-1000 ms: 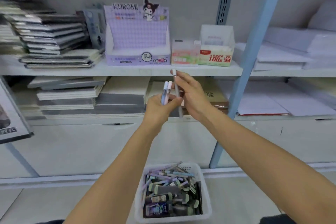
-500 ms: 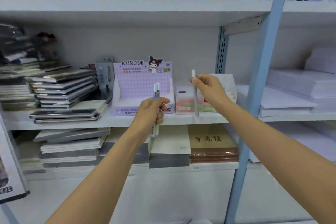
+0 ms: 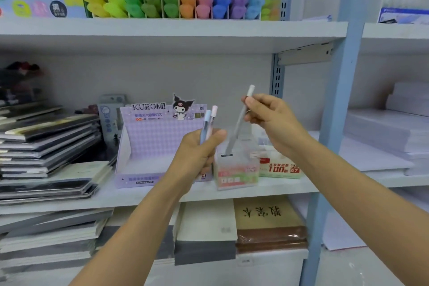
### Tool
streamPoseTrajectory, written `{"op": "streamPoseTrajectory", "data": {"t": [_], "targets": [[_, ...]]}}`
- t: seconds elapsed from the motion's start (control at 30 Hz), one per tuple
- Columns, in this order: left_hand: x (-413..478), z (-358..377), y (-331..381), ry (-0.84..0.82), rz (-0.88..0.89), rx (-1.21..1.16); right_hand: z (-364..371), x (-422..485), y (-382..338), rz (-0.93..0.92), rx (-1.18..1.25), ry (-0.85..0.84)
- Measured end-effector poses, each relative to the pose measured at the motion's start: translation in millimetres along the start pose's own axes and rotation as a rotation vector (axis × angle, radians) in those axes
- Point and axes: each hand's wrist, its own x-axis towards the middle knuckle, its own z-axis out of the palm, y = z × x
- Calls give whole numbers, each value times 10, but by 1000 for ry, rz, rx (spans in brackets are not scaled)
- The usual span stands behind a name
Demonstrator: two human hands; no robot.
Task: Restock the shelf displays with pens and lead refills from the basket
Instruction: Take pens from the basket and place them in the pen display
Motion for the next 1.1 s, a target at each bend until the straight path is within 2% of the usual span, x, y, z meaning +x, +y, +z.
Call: {"op": "streamPoseTrajectory", "data": {"t": [0.27, 0.33, 0.4, 0.47, 0.53, 0.63, 0.83, 1.1], "targets": [[114, 61, 40, 38, 39, 160, 70, 193, 41, -96, -10, -80], [138, 40, 47, 12, 15, 123, 38, 271, 25, -154, -72, -106], [200, -4, 58, 17, -16, 37, -33, 398, 6, -194, -53, -59], [274, -67, 59, 59, -63, -101, -147, 537, 9, -193, -21, 30], [306, -128, 33, 84, -55, -157, -192, 616, 81, -143, -98, 33], [289, -183, -29, 74, 11, -78, -71, 631, 283, -113, -310, -55], [299, -244, -85, 16, 62, 66, 152, 686, 489, -151, -487, -158], [386, -286, -82, -1, 96, 228, 145, 804, 507, -156, -473, -235]]}}
